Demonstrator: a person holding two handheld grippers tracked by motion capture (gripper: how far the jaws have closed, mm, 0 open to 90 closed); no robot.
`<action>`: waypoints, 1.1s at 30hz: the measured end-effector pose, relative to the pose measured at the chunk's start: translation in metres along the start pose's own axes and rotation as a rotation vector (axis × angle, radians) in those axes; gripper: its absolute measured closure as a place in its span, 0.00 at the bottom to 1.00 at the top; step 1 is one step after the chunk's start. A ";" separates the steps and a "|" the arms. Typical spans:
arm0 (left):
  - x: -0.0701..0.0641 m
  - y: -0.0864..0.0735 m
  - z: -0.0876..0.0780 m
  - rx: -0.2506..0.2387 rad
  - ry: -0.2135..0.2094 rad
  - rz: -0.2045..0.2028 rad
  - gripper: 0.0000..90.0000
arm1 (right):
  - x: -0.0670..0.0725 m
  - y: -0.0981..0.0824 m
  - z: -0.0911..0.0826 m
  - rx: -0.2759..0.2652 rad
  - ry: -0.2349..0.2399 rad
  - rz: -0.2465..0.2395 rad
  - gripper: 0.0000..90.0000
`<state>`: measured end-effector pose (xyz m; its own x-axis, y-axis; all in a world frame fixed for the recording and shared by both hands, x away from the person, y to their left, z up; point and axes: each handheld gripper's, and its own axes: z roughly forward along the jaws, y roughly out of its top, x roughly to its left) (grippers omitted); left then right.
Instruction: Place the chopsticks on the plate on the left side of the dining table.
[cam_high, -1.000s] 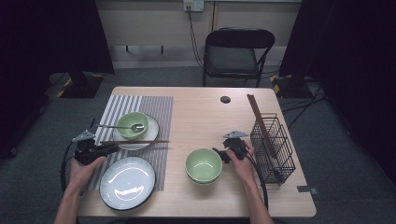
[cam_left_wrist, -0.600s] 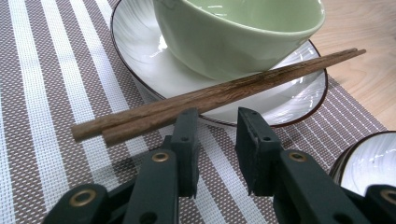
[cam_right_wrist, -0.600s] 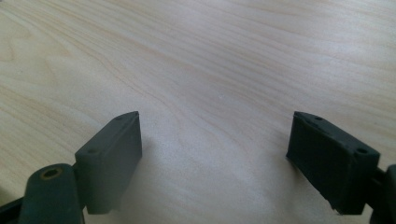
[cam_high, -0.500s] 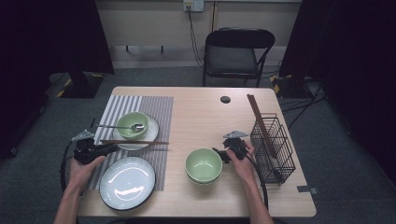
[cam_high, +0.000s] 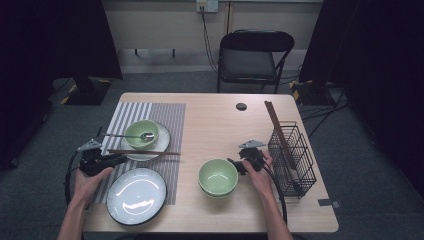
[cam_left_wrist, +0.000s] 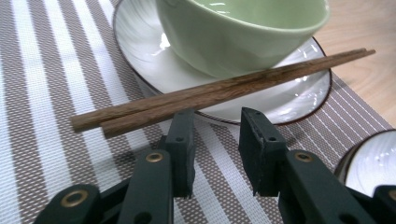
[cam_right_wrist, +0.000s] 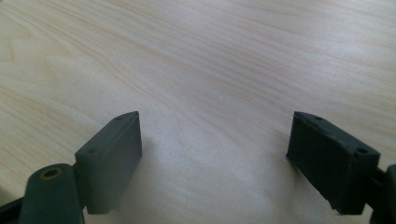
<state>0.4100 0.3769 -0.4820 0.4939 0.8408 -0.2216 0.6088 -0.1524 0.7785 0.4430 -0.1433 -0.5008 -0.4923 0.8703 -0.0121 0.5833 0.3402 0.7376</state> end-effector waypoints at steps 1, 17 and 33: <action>0.000 0.000 0.000 -0.005 -0.003 0.001 0.73 | 0.000 0.000 0.000 -0.001 0.000 0.001 0.19; -0.006 0.017 -0.029 -0.081 0.009 0.042 0.45 | 0.000 0.000 0.000 0.001 -0.002 -0.001 0.19; 0.025 -0.003 -0.025 -0.045 0.099 -0.042 0.20 | 0.000 0.000 0.000 0.000 -0.002 0.000 0.19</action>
<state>0.4051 0.4110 -0.4755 0.4037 0.8935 -0.1969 0.5978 -0.0947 0.7961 0.4427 -0.1432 -0.5008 -0.4906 0.8713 -0.0136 0.5835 0.3401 0.7374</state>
